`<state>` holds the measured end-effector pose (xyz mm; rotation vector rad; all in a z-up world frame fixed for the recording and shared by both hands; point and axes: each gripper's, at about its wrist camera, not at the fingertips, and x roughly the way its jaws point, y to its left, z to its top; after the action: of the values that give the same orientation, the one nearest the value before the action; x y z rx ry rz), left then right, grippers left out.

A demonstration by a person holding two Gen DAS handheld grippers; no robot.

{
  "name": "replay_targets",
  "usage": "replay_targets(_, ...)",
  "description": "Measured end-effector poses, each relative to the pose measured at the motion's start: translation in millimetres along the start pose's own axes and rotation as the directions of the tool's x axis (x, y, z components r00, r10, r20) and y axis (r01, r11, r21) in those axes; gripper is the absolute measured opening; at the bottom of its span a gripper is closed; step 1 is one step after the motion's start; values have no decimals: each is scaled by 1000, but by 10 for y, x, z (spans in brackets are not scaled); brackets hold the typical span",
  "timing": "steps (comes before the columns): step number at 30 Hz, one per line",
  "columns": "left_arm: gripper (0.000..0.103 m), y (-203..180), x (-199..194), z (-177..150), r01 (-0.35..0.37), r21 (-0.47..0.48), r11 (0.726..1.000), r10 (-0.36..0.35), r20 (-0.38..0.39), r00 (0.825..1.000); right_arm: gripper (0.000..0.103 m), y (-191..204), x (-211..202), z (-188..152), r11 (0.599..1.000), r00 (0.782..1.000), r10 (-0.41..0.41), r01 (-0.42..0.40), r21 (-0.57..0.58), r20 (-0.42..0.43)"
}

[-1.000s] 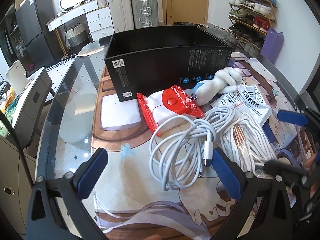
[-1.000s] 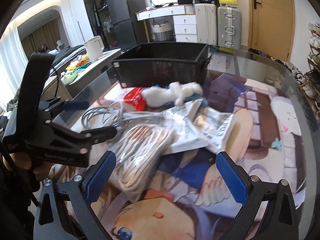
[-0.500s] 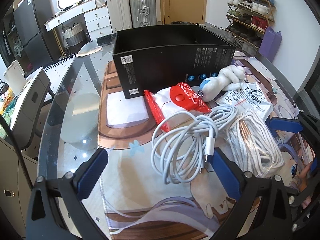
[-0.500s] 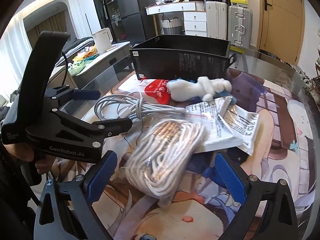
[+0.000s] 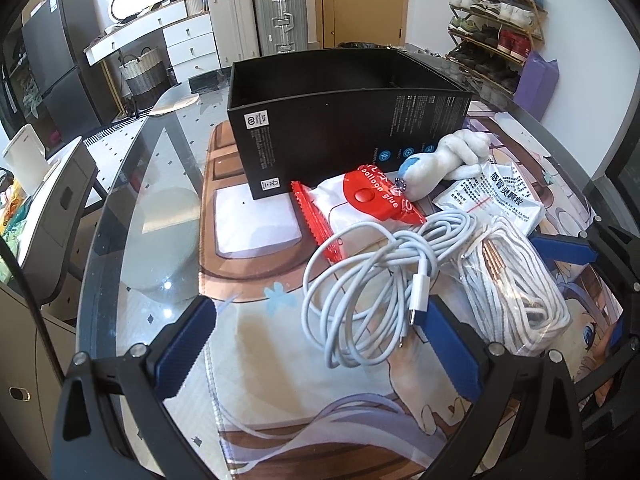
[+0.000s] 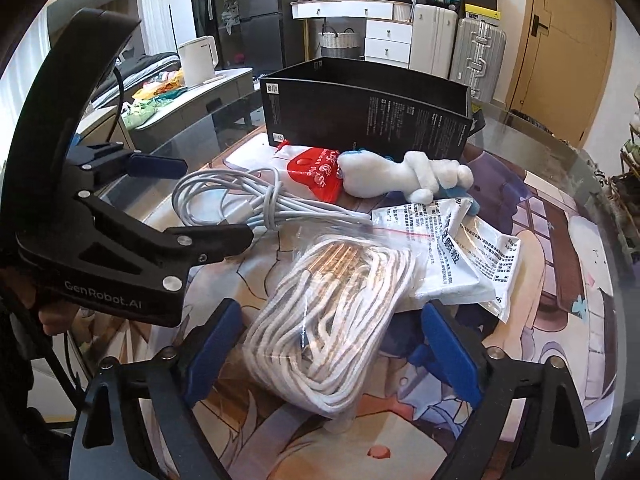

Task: Organize soft objects
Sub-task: 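Grasp the bagged white rope with the right gripper while the left grasps the coiled white cable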

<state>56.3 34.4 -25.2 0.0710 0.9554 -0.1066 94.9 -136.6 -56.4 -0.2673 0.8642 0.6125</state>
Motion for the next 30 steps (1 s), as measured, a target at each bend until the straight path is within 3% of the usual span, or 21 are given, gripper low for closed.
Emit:
replay_targets(11, 100, -43, 51, 45, 14, 26, 1000, -14, 2, 1000, 64, -44, -43, -81, 1000, 1000, 9, -9, 1, -11)
replay_targets(24, 56, -120, 54, 40, 70, 49, 996, -69, -13, 998, 53, -47, -103, -138, 1000, 1000, 28, -28, 5, -5)
replay_targets(30, 53, -118, 19, 6, 94, 55, 994, -93, -7, 996, 51, -58, -121, -154, 999, 999, 39, -39, 9, 1)
